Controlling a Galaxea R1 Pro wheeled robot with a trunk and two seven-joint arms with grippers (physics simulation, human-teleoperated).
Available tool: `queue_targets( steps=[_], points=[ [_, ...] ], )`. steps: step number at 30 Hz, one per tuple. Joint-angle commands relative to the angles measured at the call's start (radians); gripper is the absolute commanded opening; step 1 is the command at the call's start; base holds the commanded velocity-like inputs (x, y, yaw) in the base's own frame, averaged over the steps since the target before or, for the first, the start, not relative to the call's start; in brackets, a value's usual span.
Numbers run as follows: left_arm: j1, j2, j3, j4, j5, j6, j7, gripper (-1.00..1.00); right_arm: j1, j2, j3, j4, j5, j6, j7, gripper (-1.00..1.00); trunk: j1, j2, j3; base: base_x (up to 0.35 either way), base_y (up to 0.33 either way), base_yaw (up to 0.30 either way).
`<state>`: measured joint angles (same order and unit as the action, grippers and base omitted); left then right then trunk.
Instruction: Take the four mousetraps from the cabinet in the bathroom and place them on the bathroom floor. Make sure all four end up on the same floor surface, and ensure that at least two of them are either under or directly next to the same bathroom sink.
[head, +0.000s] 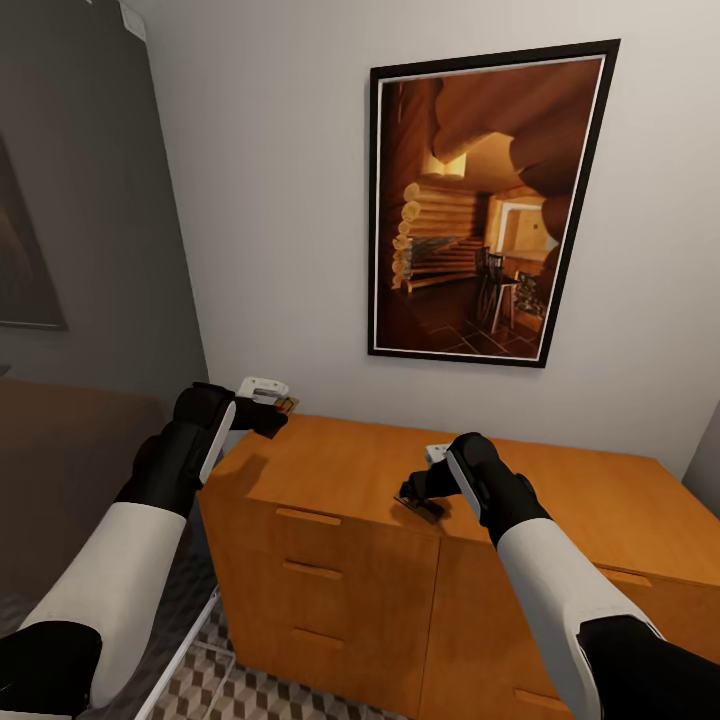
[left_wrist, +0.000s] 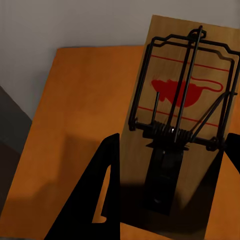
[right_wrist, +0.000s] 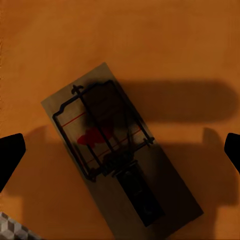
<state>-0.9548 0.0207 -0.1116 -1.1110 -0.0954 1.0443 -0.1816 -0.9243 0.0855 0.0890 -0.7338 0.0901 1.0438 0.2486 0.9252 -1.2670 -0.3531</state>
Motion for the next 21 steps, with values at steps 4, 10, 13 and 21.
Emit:
queue_targets(
  steps=[4, 10, 13, 21],
  points=[
    [-0.001, 0.001, -0.002, 0.0, -0.01, 0.003, -0.009, -1.0, -0.001, -0.001, 0.001, -0.001, 0.01, 0.003, 0.011, 1.0, 0.0, -0.001, -0.001, 0.0, 0.0, 0.0],
    [-0.001, 0.001, -0.002, 0.0, -0.01, 0.003, -0.009, -1.0, -0.001, -0.001, 0.001, -0.001, 0.009, 0.003, 0.013, 1.0, 0.0, -0.001, -0.001, 0.0, 0.0, 0.0],
    [-0.001, 0.001, -0.002, 0.0, -0.01, 0.003, -0.009, -1.0, -0.001, -0.001, 0.001, -0.001, 0.009, 0.003, 0.013, 1.0, 0.0, -0.001, -0.001, 0.0, 0.0, 0.0],
    [-0.001, 0.001, -0.002, 0.0, -0.01, 0.003, -0.009, -1.0, -0.001, -0.002, 0.001, 0.0, 0.009, 0.003, 0.014, 1.0, 0.0, -0.001, -0.001, 0.0, 0.0, 0.0]
  ],
)
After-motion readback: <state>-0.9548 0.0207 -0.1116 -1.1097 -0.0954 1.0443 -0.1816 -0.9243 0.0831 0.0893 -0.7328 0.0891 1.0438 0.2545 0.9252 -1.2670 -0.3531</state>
